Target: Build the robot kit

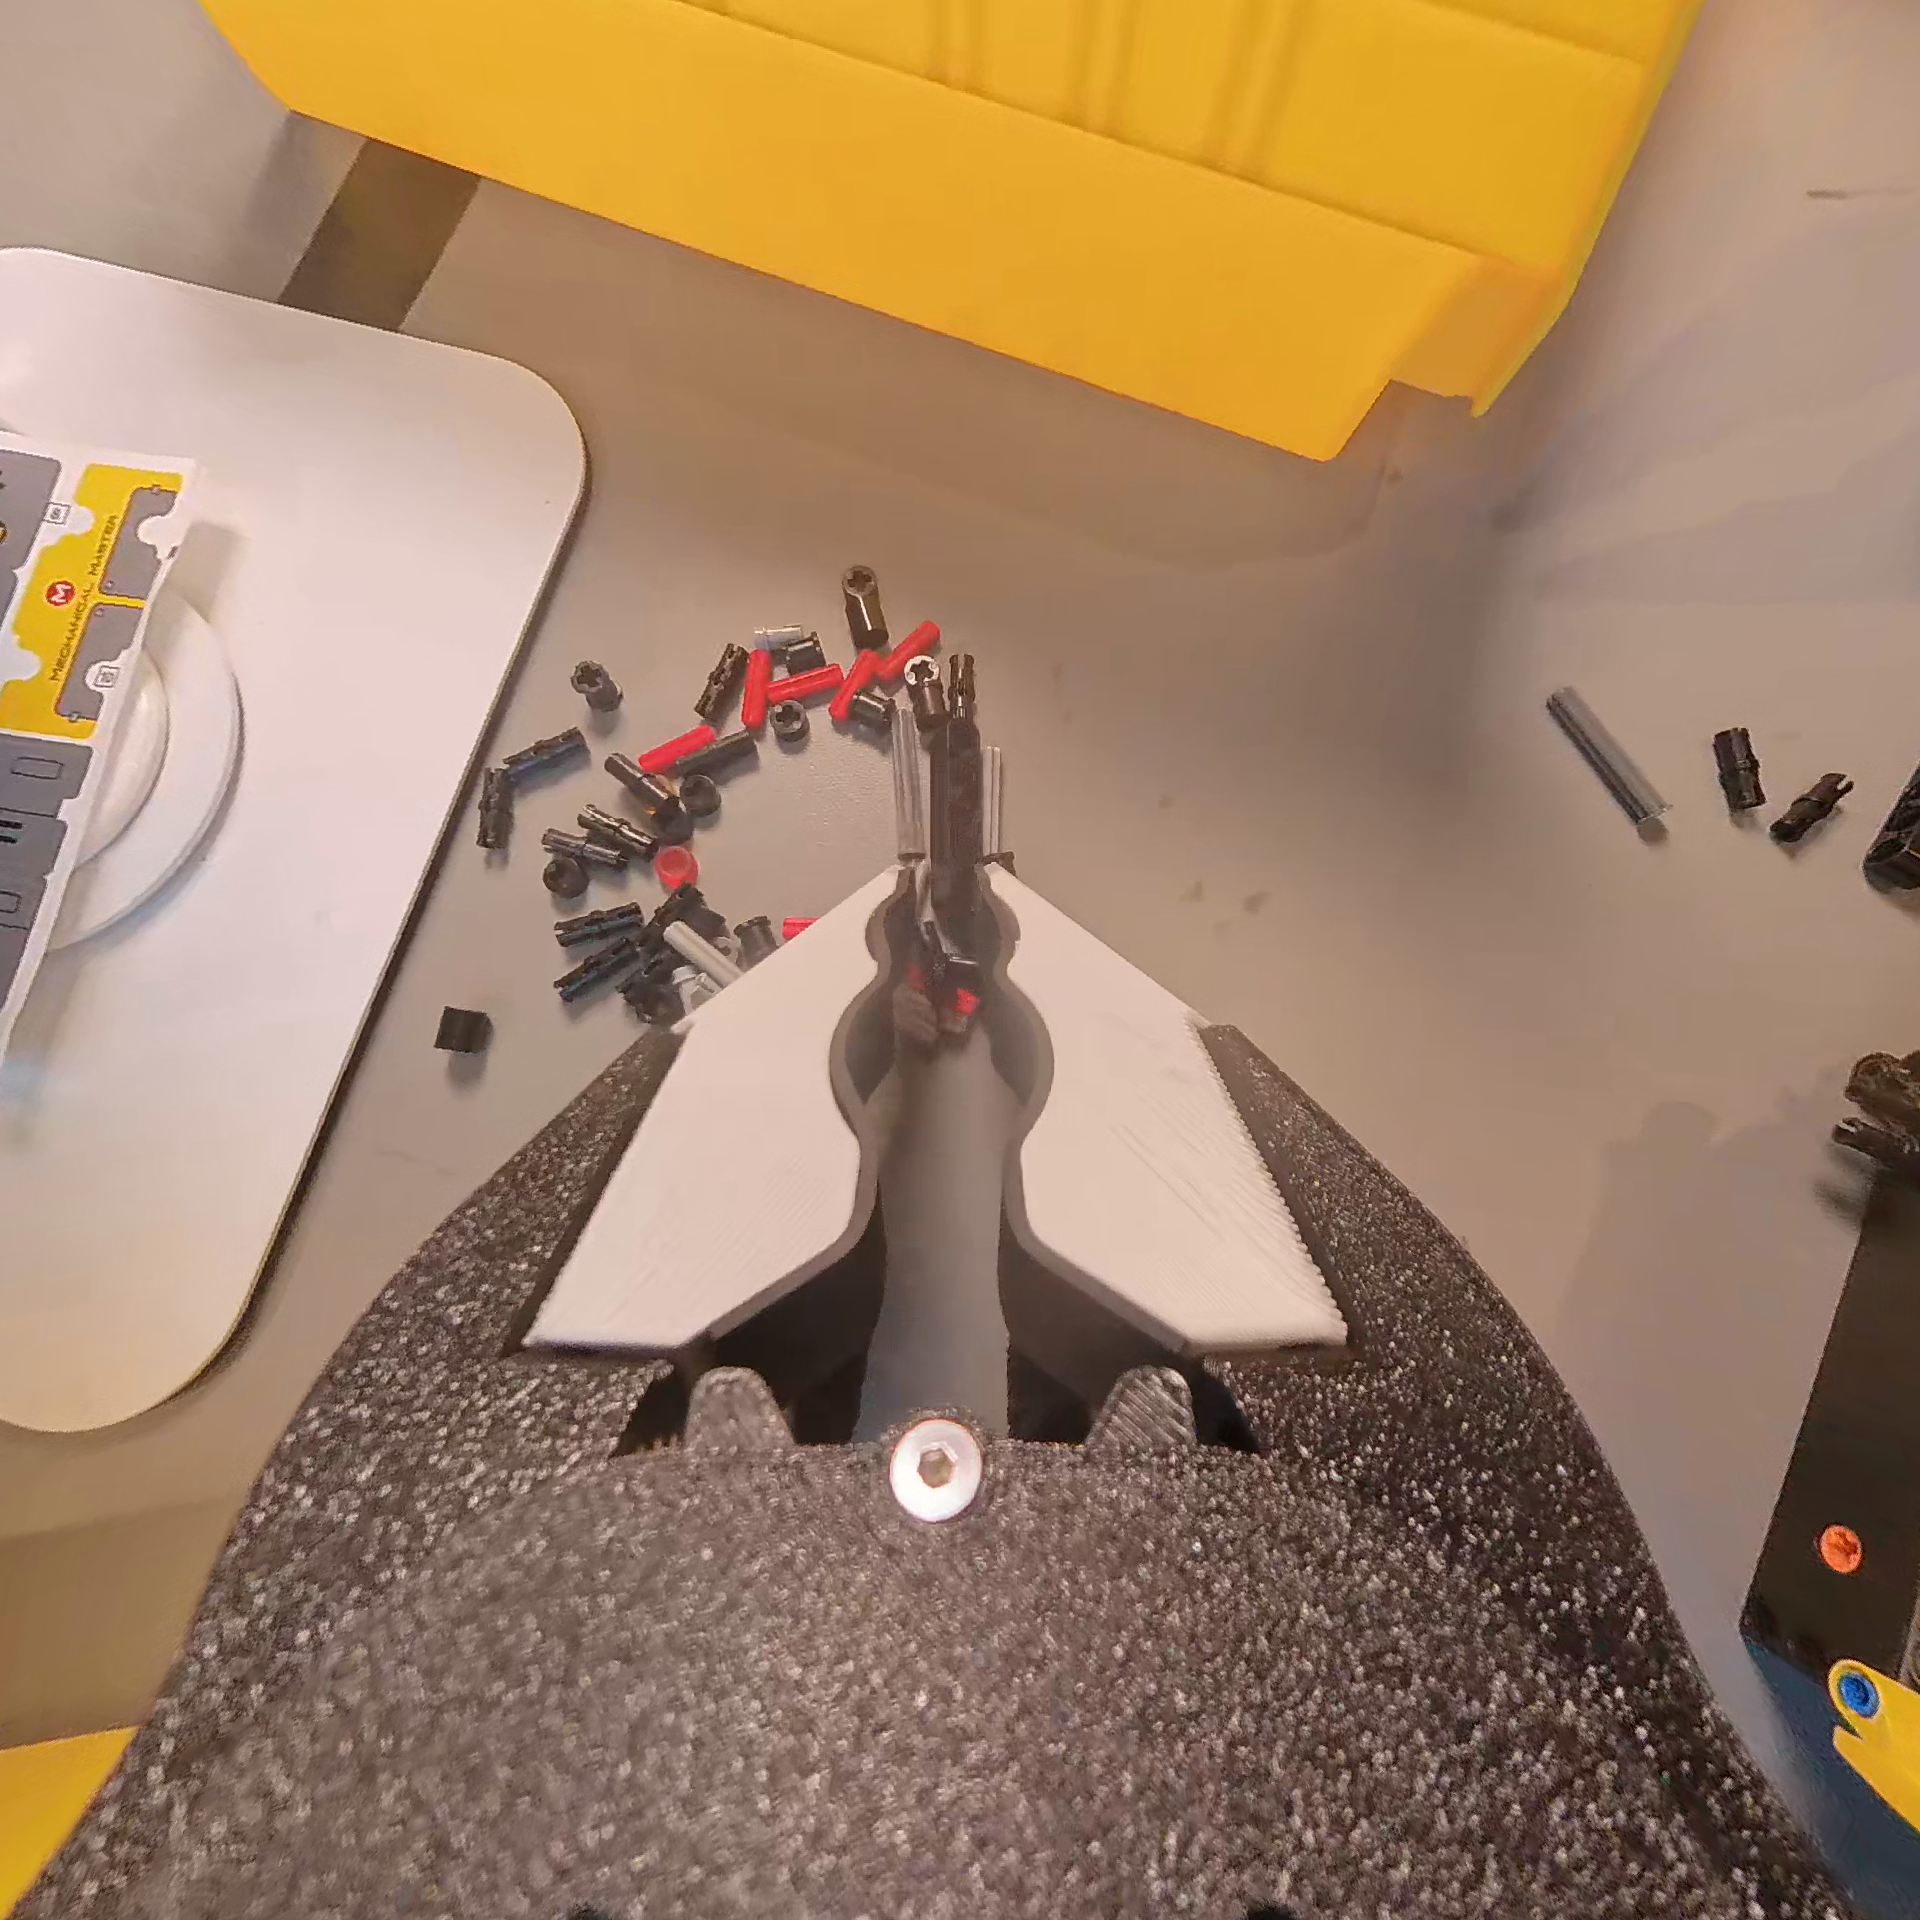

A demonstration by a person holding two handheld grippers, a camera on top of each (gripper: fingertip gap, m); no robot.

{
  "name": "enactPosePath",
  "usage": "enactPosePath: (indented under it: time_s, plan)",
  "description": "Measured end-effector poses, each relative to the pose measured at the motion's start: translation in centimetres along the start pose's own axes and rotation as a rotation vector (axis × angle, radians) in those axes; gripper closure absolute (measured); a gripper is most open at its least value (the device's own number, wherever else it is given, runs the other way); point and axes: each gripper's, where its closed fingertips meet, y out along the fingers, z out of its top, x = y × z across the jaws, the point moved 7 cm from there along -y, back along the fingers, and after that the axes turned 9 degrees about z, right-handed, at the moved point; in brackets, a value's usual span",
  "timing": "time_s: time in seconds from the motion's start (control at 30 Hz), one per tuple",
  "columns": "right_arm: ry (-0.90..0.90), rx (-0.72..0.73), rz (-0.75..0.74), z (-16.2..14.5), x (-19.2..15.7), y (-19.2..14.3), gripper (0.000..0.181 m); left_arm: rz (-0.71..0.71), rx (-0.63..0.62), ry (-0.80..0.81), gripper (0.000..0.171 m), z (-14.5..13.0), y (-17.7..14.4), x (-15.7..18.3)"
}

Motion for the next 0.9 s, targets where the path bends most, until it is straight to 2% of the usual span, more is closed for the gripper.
enactPosePath:
  time_s: [0.53,0.9]
  plan:
    - [0.016,0.008,-0.003,0.00,0.17,-0.16,0.171,0.073,-0.067,0.202,0.165,0.42,0.31,0.62]
    - [0.017,0.007,-0.003,-0.01,0.16,-0.19,0.171,0.047,-0.057,0.190,0.166,0.68,0.27,0.77]
